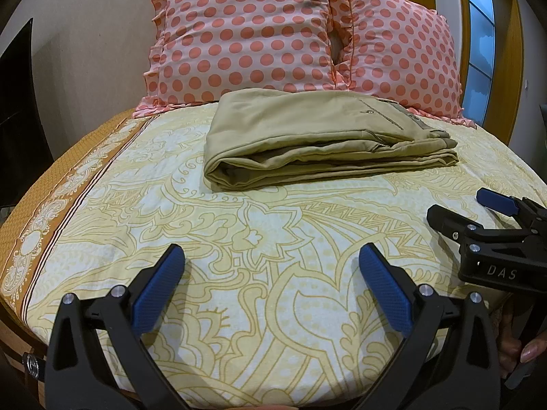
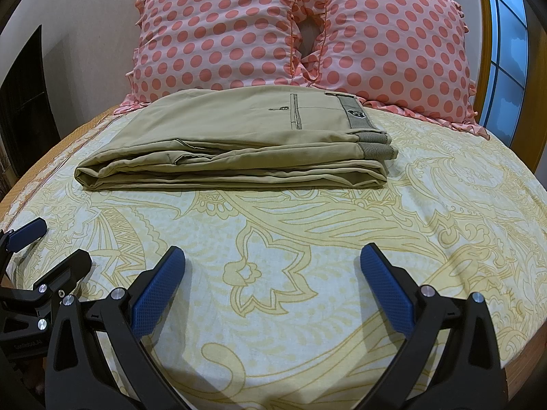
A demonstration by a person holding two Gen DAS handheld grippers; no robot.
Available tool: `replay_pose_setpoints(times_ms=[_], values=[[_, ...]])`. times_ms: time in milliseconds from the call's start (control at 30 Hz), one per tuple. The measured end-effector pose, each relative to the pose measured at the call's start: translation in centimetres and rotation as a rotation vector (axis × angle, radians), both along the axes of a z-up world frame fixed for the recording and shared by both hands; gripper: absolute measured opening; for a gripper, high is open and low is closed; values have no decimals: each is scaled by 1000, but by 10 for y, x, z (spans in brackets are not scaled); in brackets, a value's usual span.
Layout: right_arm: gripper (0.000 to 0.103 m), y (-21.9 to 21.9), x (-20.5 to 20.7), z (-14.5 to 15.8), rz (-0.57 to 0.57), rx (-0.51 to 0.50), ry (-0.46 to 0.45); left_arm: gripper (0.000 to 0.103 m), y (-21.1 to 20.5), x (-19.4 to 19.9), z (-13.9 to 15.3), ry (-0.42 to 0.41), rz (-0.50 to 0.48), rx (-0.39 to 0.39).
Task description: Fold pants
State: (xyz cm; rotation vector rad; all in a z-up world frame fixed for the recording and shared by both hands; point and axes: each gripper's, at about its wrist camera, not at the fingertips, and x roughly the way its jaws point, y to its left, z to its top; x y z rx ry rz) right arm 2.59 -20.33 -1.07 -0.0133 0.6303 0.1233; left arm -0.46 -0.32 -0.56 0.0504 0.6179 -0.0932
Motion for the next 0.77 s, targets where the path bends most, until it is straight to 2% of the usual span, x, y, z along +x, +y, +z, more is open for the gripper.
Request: replay_pose_setpoints(times_ms=[767], values=[[102, -1, 0, 0, 4, 0, 1, 101, 1, 0, -3, 14, 5, 1]])
